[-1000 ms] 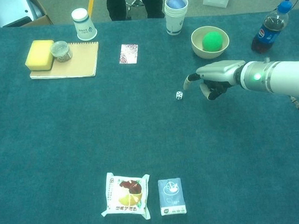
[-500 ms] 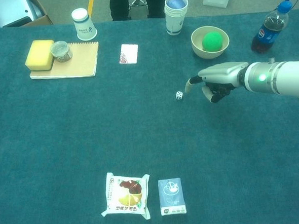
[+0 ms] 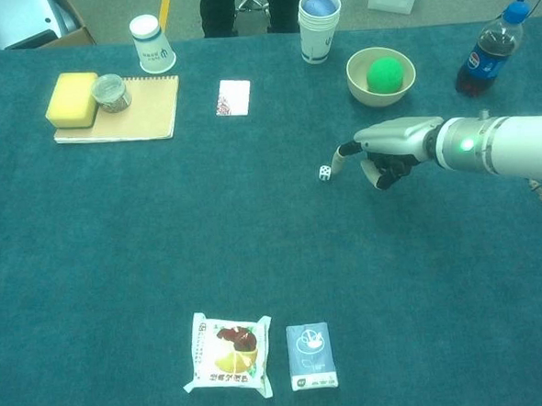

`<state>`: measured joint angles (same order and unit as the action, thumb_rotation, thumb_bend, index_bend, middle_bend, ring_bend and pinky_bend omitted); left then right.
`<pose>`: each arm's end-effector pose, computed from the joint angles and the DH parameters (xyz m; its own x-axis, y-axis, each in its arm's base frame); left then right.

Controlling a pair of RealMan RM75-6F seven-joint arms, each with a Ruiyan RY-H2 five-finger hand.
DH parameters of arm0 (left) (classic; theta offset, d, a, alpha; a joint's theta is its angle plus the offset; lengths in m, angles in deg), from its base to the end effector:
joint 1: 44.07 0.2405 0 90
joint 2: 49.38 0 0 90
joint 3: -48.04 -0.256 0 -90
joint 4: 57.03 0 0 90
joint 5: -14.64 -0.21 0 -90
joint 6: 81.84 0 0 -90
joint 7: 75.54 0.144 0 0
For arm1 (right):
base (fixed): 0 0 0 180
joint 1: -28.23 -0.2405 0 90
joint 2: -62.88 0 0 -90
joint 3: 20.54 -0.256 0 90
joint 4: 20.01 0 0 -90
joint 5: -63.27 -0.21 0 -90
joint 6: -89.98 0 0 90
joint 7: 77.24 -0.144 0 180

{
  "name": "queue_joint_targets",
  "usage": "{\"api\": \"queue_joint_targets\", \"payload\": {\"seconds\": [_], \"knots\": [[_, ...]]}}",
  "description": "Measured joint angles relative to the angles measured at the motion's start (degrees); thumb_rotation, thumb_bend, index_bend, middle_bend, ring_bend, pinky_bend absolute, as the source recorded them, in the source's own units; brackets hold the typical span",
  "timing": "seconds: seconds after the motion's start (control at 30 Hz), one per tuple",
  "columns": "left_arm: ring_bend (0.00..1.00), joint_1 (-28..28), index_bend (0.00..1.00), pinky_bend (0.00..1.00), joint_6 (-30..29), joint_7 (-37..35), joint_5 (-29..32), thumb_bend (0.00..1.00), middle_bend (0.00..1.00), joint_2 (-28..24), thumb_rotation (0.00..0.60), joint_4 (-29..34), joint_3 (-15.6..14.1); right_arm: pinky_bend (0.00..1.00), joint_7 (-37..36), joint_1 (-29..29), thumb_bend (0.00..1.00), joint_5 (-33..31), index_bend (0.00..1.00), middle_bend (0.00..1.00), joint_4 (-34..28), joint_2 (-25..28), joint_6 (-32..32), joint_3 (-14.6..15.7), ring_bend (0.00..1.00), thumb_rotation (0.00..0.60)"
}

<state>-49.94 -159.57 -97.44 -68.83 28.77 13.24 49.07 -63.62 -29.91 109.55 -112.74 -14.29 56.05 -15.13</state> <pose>-0.3729 0.1828 0.0990 0.1537 0.1207 0.9807 0.9829 0.0835 -0.1643 -0.1690 -0.3223 -0.0212 0.5128 -0.6744 0.5312 -0.8584 -0.3971 0.3246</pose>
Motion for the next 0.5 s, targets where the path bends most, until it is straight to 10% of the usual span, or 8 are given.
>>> {"api": "queue_joint_targets", "payload": {"seconds": [0.5], "knots": [[0.35,0.2,0.36,0.61,-0.1,-0.4,0.0,0.18,0.34,0.0,0.6,-0.2,0.0,1.0,-1.4,1.3,1.0,1.8,0.23,1.0,2.0,-1.5,0.1,-1.0,1.0,0.6]]}}
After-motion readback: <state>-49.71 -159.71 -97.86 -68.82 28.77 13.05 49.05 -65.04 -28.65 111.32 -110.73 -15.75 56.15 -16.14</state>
